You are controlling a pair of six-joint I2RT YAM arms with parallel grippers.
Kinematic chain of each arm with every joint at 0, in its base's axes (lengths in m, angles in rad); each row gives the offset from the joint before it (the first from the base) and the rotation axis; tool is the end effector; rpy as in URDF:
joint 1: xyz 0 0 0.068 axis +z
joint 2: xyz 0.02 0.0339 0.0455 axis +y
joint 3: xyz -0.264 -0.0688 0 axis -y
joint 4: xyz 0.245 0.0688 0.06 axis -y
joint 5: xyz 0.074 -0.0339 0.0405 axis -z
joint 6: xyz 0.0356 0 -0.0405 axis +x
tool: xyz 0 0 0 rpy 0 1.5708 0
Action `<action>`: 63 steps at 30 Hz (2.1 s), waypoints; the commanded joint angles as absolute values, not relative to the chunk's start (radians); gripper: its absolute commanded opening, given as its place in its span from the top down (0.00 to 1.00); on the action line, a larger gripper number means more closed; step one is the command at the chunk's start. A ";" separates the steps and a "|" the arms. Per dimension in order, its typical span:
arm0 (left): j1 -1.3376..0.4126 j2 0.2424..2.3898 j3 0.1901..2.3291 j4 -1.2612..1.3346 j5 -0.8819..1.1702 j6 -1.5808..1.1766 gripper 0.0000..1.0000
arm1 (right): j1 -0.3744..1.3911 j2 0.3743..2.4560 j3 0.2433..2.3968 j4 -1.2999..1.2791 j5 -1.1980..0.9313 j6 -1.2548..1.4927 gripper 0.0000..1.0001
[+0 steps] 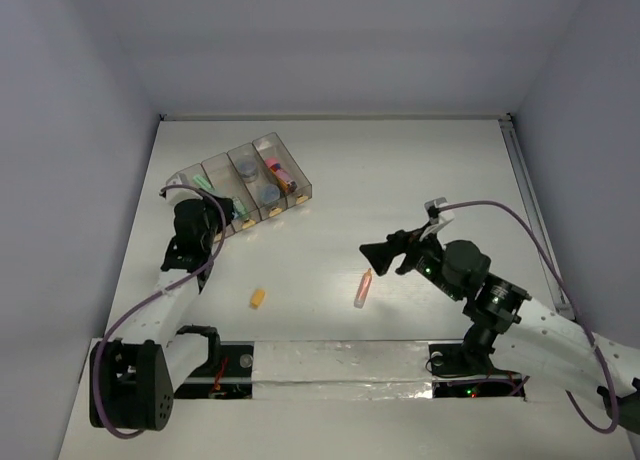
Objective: Sort the stationery into containers
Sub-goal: Place the pen in the storage box, then pick up the pen from the center of the board.
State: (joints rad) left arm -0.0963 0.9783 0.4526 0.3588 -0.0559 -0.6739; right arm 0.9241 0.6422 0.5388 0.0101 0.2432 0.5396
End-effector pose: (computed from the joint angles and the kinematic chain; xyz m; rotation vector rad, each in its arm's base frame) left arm 0.2218 -0.0194 0.2433 -0.5427 1.6800 -0.5149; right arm 0.1072 0.1278 0.2959 -0.1417 1.7367 0.8966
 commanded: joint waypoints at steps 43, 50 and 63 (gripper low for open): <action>-0.461 0.980 0.554 0.264 0.116 -0.535 0.57 | 0.922 1.336 0.630 -0.185 0.184 0.692 0.15; -0.558 0.919 0.456 0.281 0.205 -0.534 0.68 | 0.922 1.546 0.794 -0.330 0.285 0.739 0.31; -0.653 0.779 0.305 0.284 0.327 -0.595 0.66 | 0.922 1.598 0.894 -0.526 0.244 0.813 0.40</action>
